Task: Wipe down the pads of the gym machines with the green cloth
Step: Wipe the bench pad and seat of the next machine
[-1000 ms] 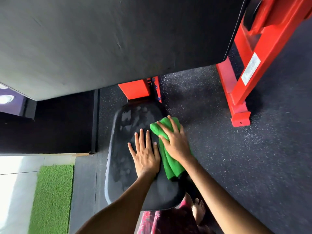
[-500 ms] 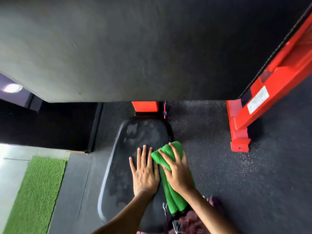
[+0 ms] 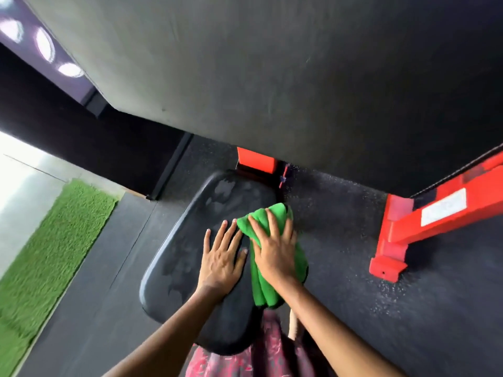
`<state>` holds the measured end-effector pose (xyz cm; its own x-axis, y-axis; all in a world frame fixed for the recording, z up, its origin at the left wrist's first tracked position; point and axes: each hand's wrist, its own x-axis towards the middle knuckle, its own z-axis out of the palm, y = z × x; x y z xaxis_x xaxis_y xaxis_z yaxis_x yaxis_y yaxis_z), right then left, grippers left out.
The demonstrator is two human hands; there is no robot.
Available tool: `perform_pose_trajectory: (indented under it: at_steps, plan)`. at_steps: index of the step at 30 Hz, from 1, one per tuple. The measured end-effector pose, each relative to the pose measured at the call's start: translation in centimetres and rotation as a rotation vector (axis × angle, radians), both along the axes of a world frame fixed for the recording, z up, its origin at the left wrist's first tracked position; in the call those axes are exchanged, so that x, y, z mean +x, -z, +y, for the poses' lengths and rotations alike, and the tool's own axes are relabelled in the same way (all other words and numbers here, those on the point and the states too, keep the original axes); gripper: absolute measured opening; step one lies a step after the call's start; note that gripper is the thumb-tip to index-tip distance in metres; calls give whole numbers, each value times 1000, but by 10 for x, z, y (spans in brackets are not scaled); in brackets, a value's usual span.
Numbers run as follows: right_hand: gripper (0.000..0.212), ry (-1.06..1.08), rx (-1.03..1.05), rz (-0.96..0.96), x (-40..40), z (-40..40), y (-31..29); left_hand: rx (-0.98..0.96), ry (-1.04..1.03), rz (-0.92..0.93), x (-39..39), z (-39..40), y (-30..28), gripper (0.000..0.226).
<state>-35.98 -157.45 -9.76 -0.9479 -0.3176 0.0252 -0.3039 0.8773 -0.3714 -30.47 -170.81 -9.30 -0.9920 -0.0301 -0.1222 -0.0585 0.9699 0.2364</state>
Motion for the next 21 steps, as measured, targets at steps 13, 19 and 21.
perform_pose_trajectory:
  at_steps: [13, 19, 21]
  plan:
    - [53, -120, 39, 27, -75, -27, 5, -66, -210, 20, -17, -38, -4, 82]
    - [69, -480, -70, 163, -47, 0, 10, -44, -258, -8, -17, -42, 1, 84]
    - [75, -300, -24, 157, -70, 5, 13, -42, -270, 7, -18, -42, 2, 82]
